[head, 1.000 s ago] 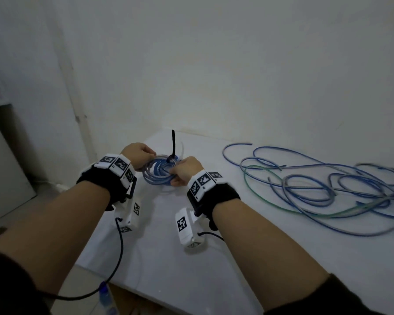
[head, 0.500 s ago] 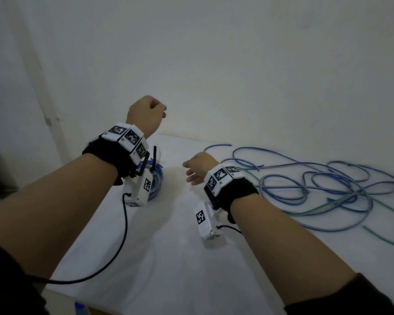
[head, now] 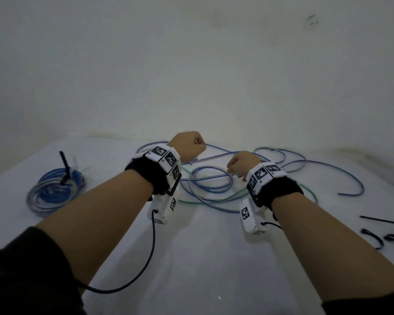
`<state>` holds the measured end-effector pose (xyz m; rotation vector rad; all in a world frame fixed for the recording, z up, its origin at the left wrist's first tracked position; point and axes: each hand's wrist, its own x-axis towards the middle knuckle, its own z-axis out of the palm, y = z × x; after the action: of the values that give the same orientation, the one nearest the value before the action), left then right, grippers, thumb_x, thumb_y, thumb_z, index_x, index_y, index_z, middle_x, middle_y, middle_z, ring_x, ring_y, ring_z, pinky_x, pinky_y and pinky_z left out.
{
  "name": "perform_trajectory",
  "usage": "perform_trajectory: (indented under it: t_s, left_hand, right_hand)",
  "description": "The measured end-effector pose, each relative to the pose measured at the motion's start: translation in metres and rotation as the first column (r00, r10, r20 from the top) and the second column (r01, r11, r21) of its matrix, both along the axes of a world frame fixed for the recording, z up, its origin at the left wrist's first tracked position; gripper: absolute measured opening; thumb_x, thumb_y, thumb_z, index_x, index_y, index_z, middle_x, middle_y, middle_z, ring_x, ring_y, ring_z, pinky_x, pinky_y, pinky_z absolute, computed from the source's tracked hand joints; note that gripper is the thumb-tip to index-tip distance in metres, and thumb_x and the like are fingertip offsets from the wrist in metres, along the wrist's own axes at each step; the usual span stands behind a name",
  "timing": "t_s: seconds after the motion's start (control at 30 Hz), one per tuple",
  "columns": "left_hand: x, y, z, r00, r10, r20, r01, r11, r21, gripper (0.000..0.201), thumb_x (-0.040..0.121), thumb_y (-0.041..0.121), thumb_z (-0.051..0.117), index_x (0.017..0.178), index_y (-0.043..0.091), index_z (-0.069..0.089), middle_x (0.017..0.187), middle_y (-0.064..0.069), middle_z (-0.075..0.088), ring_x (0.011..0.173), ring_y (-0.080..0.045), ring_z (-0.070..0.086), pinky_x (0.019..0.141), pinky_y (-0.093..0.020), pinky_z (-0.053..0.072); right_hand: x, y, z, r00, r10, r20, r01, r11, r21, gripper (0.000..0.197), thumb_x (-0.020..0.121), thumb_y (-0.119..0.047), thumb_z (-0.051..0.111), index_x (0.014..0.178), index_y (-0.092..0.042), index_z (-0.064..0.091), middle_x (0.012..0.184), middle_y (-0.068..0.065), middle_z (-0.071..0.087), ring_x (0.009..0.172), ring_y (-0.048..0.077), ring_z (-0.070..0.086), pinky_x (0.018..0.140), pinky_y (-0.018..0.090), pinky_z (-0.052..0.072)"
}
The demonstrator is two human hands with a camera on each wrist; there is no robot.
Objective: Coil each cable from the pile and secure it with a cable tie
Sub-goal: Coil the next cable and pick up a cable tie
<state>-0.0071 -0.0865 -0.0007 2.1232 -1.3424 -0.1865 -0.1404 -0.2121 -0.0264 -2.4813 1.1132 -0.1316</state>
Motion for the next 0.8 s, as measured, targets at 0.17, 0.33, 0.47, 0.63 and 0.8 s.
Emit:
perform_trajectory:
  t_s: [0.17,0.33,0.47,0.63,0.8]
  left_hand:
    - [-0.033,-0.035,-0.019,0.987,-0.144,0.065,0.130,0.974,0.184,0.021,0.092,0.026,0.054,0.105,0.012,0.063,0.113,-0.007,0.063,0.105,-0.023,0.056,0.082,-0.028,0.041]
    - [-0.049,-0.048,-0.037,0.971,-0.228,0.073,0.190,0.920,0.342,0.024,0.091,0.028,0.056,0.106,0.010,0.063,0.110,-0.007,0.064,0.102,-0.021,0.057,0.088,-0.031,0.043]
    - [-0.050,-0.044,-0.041,0.950,-0.292,0.106,0.199,0.834,0.515,0.032,0.088,0.042,0.058,0.099,0.013,0.063,0.096,-0.004,0.058,0.091,-0.019,0.053,0.077,-0.026,0.040]
    - [-0.033,-0.029,-0.042,0.906,-0.395,0.154,0.192,0.707,0.681,0.036,0.077,0.033,0.074,0.106,0.015,0.064,0.099,-0.001,0.061,0.102,-0.020,0.058,0.087,-0.027,0.045]
    - [-0.021,-0.023,-0.045,0.870,-0.423,0.254,0.171,0.741,0.650,0.022,0.078,0.019,0.073,0.099,0.011,0.068,0.103,-0.006,0.067,0.101,-0.022,0.060,0.086,-0.029,0.047]
  right_hand:
    - [-0.048,-0.024,-0.010,0.967,0.183,-0.179,-0.180,0.983,0.035,0.037,0.086,-0.010,0.066,0.123,-0.014,0.062,0.122,0.006,0.059,0.108,0.025,0.058,0.084,0.028,0.047]
    - [-0.057,-0.029,-0.021,0.937,0.285,-0.201,-0.284,0.958,0.035,0.028,0.082,-0.013,0.071,0.110,-0.013,0.068,0.095,0.004,0.059,0.071,0.013,0.055,0.063,0.022,0.049]
    - [-0.058,-0.037,-0.025,0.972,0.223,-0.076,-0.228,0.971,-0.067,0.013,0.081,-0.015,0.071,0.094,-0.011,0.072,0.094,0.005,0.065,0.081,0.016,0.055,0.070,0.027,0.048]
    - [-0.057,-0.043,-0.027,0.985,0.169,-0.038,-0.172,0.978,-0.116,0.012,0.084,-0.015,0.068,0.095,-0.011,0.071,0.099,0.006,0.066,0.093,0.019,0.059,0.075,0.027,0.045]
    - [-0.053,-0.037,-0.028,0.985,0.169,-0.036,-0.172,0.976,-0.132,0.018,0.088,-0.018,0.065,0.103,-0.011,0.070,0.114,0.007,0.064,0.106,0.022,0.058,0.085,0.029,0.047]
